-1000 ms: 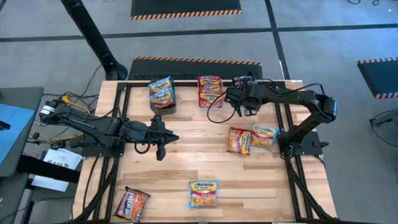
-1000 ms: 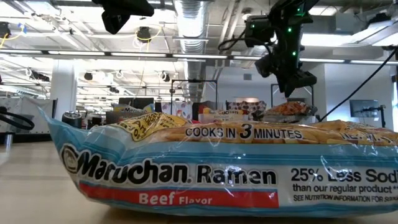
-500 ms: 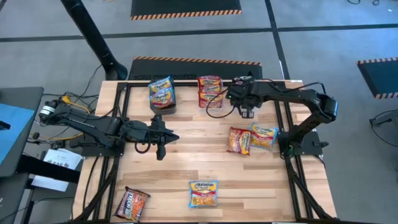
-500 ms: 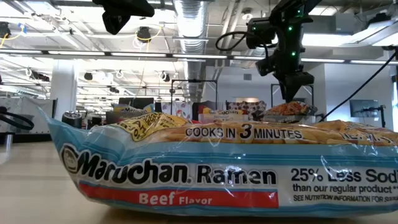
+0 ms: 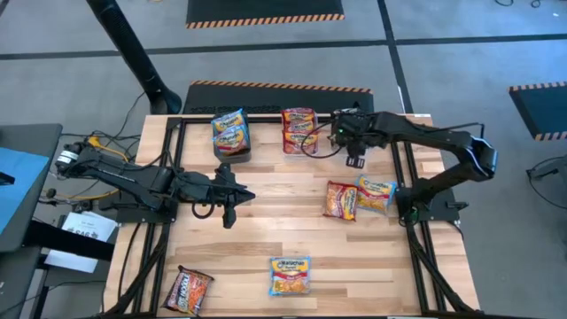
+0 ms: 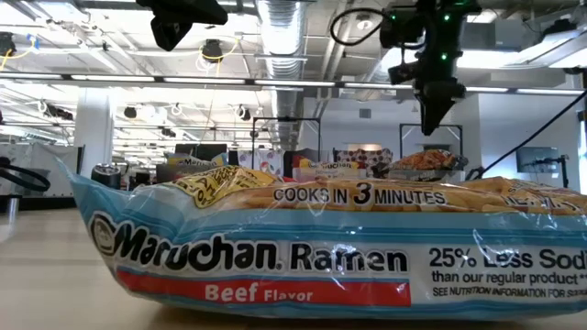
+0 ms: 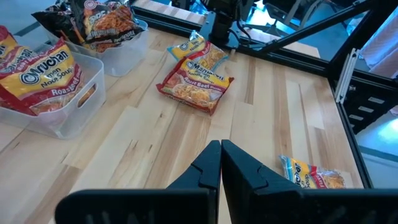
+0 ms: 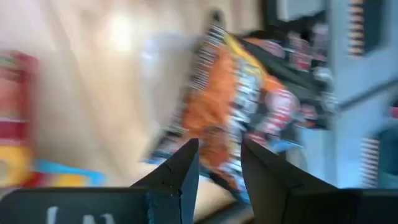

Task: Sort Maruchan noodles
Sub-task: Put the black noodle pack into the right transparent bin

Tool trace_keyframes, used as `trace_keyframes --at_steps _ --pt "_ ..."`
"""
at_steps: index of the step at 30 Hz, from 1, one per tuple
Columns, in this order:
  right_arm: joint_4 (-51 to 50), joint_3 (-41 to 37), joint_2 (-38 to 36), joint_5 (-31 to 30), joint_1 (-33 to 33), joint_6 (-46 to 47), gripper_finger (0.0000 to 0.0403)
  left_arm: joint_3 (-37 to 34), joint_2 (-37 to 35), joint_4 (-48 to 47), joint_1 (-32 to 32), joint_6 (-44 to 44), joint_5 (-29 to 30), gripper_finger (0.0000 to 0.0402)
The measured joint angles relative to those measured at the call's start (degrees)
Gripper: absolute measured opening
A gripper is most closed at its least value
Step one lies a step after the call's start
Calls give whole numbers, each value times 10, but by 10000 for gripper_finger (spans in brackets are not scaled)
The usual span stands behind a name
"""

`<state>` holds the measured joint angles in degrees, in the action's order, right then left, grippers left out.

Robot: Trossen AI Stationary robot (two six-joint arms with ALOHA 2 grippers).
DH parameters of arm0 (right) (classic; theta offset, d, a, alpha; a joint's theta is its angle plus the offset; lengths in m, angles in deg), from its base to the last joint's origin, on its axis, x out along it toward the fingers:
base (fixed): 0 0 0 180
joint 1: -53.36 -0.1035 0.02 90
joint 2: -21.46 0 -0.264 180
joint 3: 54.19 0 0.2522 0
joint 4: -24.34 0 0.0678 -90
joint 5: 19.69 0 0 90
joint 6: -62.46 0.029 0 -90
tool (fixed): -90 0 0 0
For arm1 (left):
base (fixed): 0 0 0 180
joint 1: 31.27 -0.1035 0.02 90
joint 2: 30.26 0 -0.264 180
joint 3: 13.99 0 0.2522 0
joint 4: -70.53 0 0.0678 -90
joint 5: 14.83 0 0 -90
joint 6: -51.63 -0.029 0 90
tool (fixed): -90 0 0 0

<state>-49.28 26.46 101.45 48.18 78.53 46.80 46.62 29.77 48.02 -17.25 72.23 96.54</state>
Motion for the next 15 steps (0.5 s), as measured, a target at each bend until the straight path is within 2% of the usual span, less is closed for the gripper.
trace_keyframes --at_steps 7,11,15 --pt "-21 0 21 100 37 62 141 0 0 0 0 8 0 0" --pt "-21 0 47 95 54 74 139 0 0 0 0 11 0 0" --pt "-26 -1 64 118 74 77 131 0 0 -11 0 11 0 0"
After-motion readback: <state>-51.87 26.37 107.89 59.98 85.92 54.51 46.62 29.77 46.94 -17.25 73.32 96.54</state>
